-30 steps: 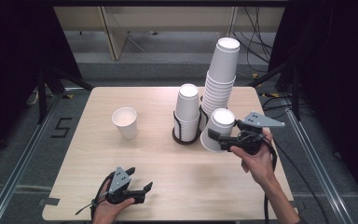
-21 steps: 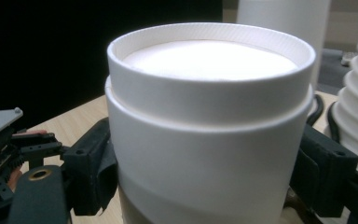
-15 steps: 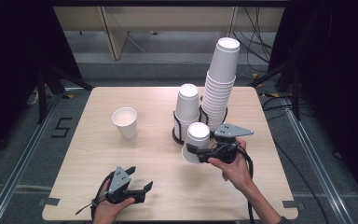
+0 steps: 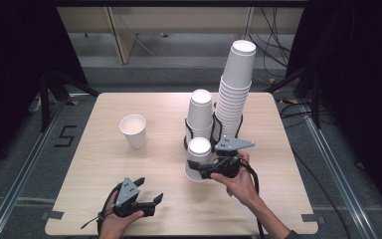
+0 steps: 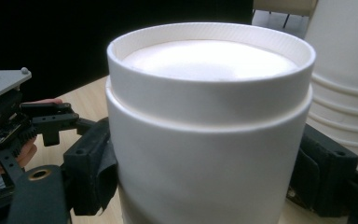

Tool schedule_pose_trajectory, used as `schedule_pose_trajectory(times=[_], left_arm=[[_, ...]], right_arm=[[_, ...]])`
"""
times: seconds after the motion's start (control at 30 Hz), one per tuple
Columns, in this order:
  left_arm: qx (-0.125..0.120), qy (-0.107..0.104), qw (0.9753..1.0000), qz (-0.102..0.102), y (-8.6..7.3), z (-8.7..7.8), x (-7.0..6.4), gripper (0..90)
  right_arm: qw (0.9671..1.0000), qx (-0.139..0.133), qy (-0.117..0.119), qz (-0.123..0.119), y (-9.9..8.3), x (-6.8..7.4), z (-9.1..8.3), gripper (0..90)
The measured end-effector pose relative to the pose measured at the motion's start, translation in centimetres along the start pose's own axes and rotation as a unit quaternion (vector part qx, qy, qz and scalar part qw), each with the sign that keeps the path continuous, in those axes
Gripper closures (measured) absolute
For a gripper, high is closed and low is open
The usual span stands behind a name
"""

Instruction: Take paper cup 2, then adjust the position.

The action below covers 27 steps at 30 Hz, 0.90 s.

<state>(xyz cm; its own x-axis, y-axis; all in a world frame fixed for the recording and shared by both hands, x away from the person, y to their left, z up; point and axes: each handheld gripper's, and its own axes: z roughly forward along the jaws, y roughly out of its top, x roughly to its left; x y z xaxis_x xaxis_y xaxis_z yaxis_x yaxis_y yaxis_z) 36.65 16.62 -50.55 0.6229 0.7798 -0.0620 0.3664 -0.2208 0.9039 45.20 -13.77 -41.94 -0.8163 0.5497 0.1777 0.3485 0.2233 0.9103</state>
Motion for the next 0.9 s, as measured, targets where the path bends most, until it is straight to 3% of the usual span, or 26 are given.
schedule_pose_trajectory(times=[0.2,0.23,0.27,0.33,0.43,0.5,0.63,0.67,0.77,0.8,0.83,0.9], left_arm=[[-0.002,-0.002,1.0000,-0.001,0.0,-0.1,0.1,14.6],[-0.001,0.001,1.0000,-0.001,0.0,-0.1,0.1,14.6],[-0.001,0.001,1.0000,-0.002,0.0,-0.2,0.1,14.6],[-0.002,0.001,1.0000,-0.001,0.0,-0.2,0.1,14.6],[-0.006,-0.001,1.0000,-0.002,0.0,-0.3,0.1,14.6],[-0.007,0.001,1.0000,0.000,0.0,-0.4,0.0,14.6],[-0.026,-0.012,0.9996,-0.004,0.1,-0.4,-0.2,14.6],[-0.030,-0.013,0.9994,-0.005,0.2,-0.4,-0.2,14.6],[-0.046,-0.027,0.9984,-0.020,0.4,-0.1,-0.3,14.6],[-0.045,-0.030,0.9983,-0.021,0.4,0.0,-0.4,14.5],[-0.052,-0.037,0.9977,-0.024,0.5,0.1,-0.5,14.6],[-0.062,-0.047,0.9968,-0.020,0.5,0.4,-0.6,14.6]], right_arm=[[0.9999,0.006,0.016,-0.002,-0.1,0.5,1.2,20.4],[0.9997,0.008,0.019,0.010,-0.2,0.7,1.4,20.4],[0.9997,0.006,0.023,-0.005,-0.2,0.6,1.7,20.4],[0.9997,0.015,0.019,0.001,-0.2,0.9,2.0,20.4],[0.9995,0.012,0.028,-0.010,-0.3,1.0,2.6,20.4],[0.9993,0.016,0.033,0.002,-0.3,1.4,2.9,20.4],[0.9991,0.013,0.040,-0.009,-0.2,1.9,3.4,20.4],[0.9990,0.018,0.042,0.001,-0.2,2.2,3.4,20.4],[0.9985,0.012,0.053,-0.007,-0.1,2.3,3.9,20.4],[0.9984,0.013,0.055,0.001,-0.1,2.5,4.0,20.4],[0.9986,0.012,0.051,-0.013,0.0,2.4,4.0,20.4],[0.9981,0.013,0.060,0.007,0.0,2.7,4.3,20.4]])
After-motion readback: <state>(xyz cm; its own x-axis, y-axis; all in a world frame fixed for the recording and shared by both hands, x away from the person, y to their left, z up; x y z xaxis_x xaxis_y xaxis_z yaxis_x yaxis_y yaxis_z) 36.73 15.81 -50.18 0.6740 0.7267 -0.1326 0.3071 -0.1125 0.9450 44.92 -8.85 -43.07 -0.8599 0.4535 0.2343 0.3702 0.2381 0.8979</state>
